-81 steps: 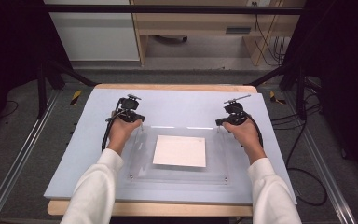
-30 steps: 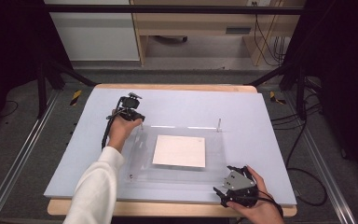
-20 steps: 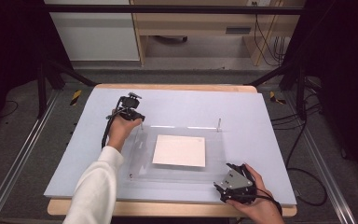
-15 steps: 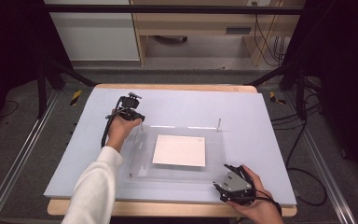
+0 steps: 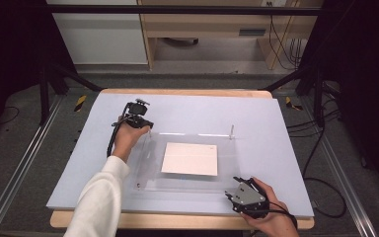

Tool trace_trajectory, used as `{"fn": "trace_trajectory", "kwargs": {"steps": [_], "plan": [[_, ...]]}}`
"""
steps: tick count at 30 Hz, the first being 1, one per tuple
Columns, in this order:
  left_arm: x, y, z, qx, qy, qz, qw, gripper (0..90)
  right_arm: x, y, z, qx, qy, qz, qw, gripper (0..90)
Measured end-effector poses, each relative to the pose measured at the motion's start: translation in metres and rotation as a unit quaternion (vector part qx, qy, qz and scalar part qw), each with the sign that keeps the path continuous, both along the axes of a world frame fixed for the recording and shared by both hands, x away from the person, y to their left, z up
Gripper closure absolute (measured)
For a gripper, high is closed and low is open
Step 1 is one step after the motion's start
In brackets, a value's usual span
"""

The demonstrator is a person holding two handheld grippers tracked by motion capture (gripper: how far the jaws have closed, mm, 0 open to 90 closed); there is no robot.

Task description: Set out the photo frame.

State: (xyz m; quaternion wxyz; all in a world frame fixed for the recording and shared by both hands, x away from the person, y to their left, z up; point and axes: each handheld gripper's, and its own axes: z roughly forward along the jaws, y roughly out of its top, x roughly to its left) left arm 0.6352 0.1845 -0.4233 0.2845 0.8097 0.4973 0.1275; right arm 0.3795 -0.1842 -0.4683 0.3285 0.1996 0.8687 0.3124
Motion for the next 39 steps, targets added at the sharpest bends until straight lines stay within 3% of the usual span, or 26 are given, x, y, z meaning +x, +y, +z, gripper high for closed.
{"fn": "trace_trajectory", "kwargs": {"steps": [3,6,10,13,16,18,21,25,28,29,30,32,36,38,39], "plan": [[-0.003,0.000,0.000,0.005,-0.007,-0.007,0.9999,84.2,-0.001,0.002,0.001,-0.006,0.002,0.001,1.0000,45.9],[-0.009,0.003,0.004,-0.009,-0.026,-0.005,0.9996,81.6,-0.002,0.002,0.001,-0.006,-0.001,0.001,1.0000,46.8],[-0.018,0.007,0.011,-0.004,-0.049,-0.008,0.9987,74.6,-0.002,0.000,0.006,0.008,-0.007,-0.001,0.9999,47.8],[-0.027,0.012,0.019,-0.007,-0.082,-0.008,0.9965,67.3,-0.003,0.001,0.007,0.009,-0.011,-0.005,0.9999,48.8],[-0.046,0.016,0.031,-0.015,-0.122,-0.036,0.9917,64.4,-0.003,0.000,0.011,0.019,-0.016,-0.007,0.9997,50.4],[-0.062,0.017,0.038,-0.008,-0.144,-0.059,0.9877,61.2,-0.004,-0.001,0.015,0.027,-0.026,-0.008,0.9993,52.2],[-0.089,0.021,0.049,-0.015,-0.174,-0.084,0.9810,53.6,-0.003,-0.001,0.022,0.036,-0.027,-0.013,0.9989,53.2],[-0.128,0.025,0.062,-0.006,-0.205,-0.132,0.9698,45.7,0.000,-0.002,0.029,0.042,-0.024,-0.014,0.9987,53.9],[-0.154,0.027,0.069,-0.001,-0.227,-0.154,0.9616,41.3,0.002,-0.002,0.034,0.045,-0.017,-0.015,0.9987,54.0],[-0.163,0.027,0.071,0.001,-0.238,-0.167,0.9569,39.2,0.003,-0.003,0.036,0.044,-0.015,-0.015,0.9988,54.0],[-0.171,0.028,0.073,0.002,-0.233,-0.173,0.9570,37.4,0.004,-0.003,0.038,0.047,-0.013,-0.016,0.9987,54.0],[-0.186,0.029,0.072,0.003,-0.239,-0.190,0.9523,35.9,0.006,-0.003,0.042,0.048,-0.008,-0.017,0.9987,54.1],[-0.210,0.030,0.066,0.013,-0.256,-0.223,0.9406,30.7,0.008,-0.003,0.047,0.049,0.000,-0.019,0.9986,54.1],[-0.224,0.027,0.062,0.017,-0.274,-0.247,0.9295,32.2,0.009,-0.003,0.049,0.051,0.003,-0.020,0.9985,54.1],[-0.228,0.024,0.061,0.020,-0.276,-0.255,0.9265,33.3,0.010,-0.003,0.050,0.050,0.005,-0.021,0.9985,54.1]]}}
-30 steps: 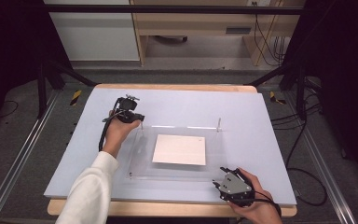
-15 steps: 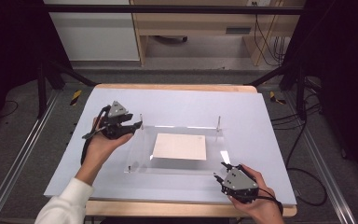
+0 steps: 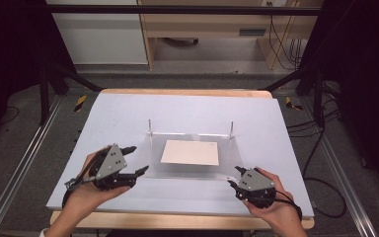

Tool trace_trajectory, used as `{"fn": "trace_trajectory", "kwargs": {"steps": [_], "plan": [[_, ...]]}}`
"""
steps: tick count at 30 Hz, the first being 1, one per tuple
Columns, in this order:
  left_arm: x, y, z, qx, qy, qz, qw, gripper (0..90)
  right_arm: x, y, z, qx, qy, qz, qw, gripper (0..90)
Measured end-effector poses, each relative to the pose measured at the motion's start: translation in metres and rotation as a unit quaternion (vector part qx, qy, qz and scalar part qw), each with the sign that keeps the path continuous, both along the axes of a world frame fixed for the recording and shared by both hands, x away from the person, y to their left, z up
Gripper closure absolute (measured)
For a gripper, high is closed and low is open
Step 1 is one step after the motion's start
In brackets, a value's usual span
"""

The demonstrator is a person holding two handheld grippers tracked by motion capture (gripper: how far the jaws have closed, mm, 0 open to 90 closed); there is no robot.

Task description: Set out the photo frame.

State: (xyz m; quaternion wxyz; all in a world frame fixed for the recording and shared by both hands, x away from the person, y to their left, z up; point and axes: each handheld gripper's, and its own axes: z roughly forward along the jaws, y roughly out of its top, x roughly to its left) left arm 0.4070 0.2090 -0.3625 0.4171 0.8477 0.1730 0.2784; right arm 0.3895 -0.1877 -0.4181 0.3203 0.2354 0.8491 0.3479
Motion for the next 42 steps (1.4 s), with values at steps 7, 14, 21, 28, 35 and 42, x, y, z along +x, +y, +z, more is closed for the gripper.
{"fn": "trace_trajectory", "kwargs": {"steps": [7,14,21,28,35,42], "plan": [[-0.012,-0.025,-0.021,0.089,-0.036,-0.030,0.9949,41.3,0.005,0.000,0.009,0.001,0.015,0.000,0.9999,54.1],[-0.003,-0.030,-0.029,0.094,-0.024,-0.017,0.9952,50.9,0.012,-0.002,0.018,0.007,0.030,0.003,0.9995,54.1],[0.004,-0.033,-0.034,0.093,-0.029,-0.005,0.9953,58.6,0.016,-0.003,0.024,0.010,0.039,0.004,0.9992,54.3],[0.011,-0.032,-0.038,0.110,-0.033,0.011,0.9934,59.9,0.018,-0.004,0.026,0.010,0.043,0.008,0.9990,54.3],[0.009,-0.032,-0.038,0.113,-0.047,0.024,0.9922,63.3,0.018,-0.004,0.026,0.011,0.043,0.008,0.9990,54.3],[0.010,-0.033,-0.035,0.100,-0.043,0.036,0.9935,63.8,0.019,-0.007,0.027,0.030,0.042,0.010,0.9986,52.0]]}}
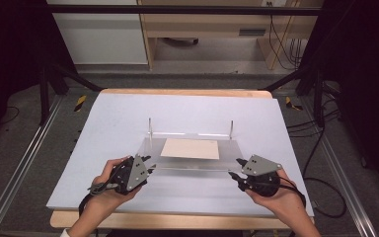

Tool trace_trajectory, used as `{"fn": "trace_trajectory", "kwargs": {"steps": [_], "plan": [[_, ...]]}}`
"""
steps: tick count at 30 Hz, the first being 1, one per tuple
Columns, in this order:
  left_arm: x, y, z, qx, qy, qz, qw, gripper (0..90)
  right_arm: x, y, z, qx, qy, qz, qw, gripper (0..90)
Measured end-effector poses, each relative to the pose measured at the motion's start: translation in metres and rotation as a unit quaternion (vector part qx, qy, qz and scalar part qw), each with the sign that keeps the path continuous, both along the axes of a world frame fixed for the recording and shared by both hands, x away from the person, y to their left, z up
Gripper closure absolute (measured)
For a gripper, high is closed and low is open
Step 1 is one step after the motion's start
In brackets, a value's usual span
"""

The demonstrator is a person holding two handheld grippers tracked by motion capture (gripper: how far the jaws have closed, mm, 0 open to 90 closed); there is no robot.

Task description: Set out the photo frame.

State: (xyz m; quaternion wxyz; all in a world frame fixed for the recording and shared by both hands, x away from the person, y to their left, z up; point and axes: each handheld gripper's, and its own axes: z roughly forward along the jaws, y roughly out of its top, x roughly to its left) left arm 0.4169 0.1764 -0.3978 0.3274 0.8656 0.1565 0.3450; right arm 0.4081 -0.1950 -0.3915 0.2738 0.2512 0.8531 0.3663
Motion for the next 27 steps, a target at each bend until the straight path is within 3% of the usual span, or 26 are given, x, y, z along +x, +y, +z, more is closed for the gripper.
{"fn": "trace_trajectory", "kwargs": {"steps": [5,12,18,22,27], "plan": [[0.001,0.001,0.003,-0.016,0.003,0.006,0.9998,63.8,-0.001,-0.008,-0.003,0.016,-0.010,-0.011,0.9998,36.0],[0.004,0.002,0.008,-0.026,0.010,0.009,0.9996,63.8,0.005,-0.016,-0.013,0.008,-0.024,-0.016,0.9996,30.1],[0.008,0.003,0.014,-0.034,0.019,0.011,0.9992,63.8,0.015,-0.012,-0.015,0.014,-0.046,-0.003,0.9988,42.0],[0.013,0.003,0.021,-0.033,0.032,0.013,0.9989,63.8,0.022,-0.012,-0.013,0.017,-0.061,-0.006,0.9980,58.7],[0.025,0.004,0.033,-0.039,0.055,0.009,0.9977,63.9,0.032,-0.015,-0.006,0.025,-0.061,0.004,0.9978,61.4]]}}
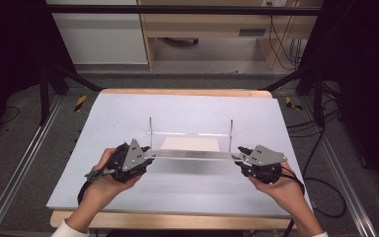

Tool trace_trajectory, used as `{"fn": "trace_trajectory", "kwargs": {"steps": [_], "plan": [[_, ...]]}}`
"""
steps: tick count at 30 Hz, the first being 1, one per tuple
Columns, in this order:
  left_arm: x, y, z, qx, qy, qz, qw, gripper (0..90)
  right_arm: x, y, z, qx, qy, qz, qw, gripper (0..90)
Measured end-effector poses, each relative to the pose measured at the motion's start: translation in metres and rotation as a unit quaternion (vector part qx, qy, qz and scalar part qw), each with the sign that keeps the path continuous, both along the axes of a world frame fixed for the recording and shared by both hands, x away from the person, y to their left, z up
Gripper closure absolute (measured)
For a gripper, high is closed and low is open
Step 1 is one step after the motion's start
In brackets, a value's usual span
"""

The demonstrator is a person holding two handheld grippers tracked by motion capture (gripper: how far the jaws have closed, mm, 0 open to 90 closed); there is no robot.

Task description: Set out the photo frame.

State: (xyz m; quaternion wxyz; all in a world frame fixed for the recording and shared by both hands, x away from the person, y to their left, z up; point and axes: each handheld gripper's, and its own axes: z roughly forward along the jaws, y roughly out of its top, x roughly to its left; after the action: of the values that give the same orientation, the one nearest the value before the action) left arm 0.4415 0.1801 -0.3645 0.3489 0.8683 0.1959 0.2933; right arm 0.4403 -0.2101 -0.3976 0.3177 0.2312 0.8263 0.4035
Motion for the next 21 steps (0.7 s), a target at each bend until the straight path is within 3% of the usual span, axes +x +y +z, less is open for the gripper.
{"fn": "trace_trajectory", "kwargs": {"steps": [6,11,21], "plan": [[0.024,0.005,0.022,-0.020,0.039,-0.020,0.9988,63.9,0.017,-0.005,0.015,0.028,0.018,0.009,0.9994,60.2],[0.046,0.005,0.040,-0.019,0.057,-0.031,0.9977,63.7,0.033,-0.010,0.026,0.055,0.023,0.014,0.9981,59.4],[0.080,0.006,0.063,-0.021,0.085,-0.041,0.9953,63.1,0.056,-0.012,0.039,0.084,0.014,0.002,0.9963,56.4]]}}
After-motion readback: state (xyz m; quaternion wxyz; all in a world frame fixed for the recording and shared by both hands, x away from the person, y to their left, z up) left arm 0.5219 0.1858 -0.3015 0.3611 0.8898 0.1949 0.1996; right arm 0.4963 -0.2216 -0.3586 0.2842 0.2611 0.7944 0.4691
